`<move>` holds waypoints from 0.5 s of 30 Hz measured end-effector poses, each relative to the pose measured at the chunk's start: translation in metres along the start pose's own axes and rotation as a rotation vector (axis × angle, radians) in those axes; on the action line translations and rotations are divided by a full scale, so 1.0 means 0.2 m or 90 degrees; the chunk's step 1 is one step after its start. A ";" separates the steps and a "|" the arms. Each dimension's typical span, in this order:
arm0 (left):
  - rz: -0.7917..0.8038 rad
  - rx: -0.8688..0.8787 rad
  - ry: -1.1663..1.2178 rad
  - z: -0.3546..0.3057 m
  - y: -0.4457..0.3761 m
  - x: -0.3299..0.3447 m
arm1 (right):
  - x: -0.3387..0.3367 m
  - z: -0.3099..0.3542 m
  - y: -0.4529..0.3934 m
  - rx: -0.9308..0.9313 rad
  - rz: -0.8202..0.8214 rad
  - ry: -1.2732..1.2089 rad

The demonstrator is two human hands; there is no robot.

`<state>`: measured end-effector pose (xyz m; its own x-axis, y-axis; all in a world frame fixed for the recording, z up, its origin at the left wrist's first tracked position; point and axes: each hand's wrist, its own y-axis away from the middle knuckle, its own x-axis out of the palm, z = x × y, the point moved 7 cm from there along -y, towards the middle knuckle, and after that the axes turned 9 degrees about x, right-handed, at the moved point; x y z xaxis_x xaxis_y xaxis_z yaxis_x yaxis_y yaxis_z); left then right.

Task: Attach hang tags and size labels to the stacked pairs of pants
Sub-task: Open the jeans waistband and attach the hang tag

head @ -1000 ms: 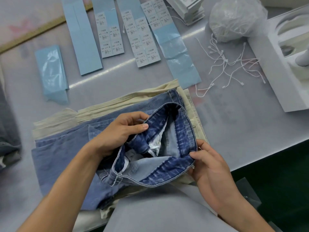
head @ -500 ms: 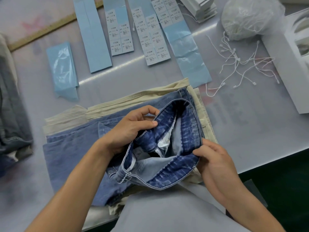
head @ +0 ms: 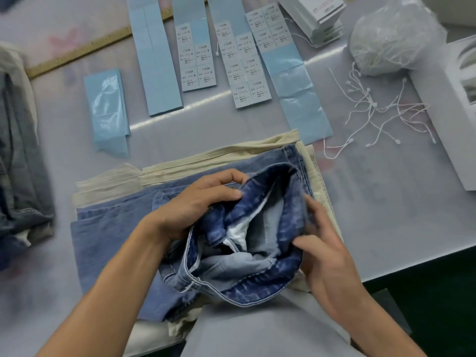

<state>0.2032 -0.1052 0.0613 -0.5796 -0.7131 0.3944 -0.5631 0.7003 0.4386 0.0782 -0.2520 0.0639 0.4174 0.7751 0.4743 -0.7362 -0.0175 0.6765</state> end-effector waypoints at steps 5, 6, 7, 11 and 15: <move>0.049 0.021 -0.132 -0.03 -0.04 0.07 | 0.04 0.17 -0.09 -0.133 -0.073 0.291; 0.056 0.024 -0.145 -0.03 -0.05 0.07 | 0.04 0.21 -0.11 -0.140 -0.112 0.328; 0.062 0.028 -0.150 -0.03 -0.05 0.07 | 0.03 0.25 -0.13 -0.147 -0.147 0.358; -0.007 0.059 -0.092 -0.07 -0.03 0.00 | -0.01 0.33 -0.21 -0.081 -0.135 0.301; -0.043 0.042 -0.044 -0.07 -0.03 -0.05 | 0.01 0.27 -0.28 0.039 -0.038 0.084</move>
<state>0.2207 -0.1018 0.0664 -0.5762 -0.7569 0.3084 -0.6390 0.6525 0.4073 0.1478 -0.2835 0.0570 0.3828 0.8517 0.3577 -0.6766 -0.0051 0.7364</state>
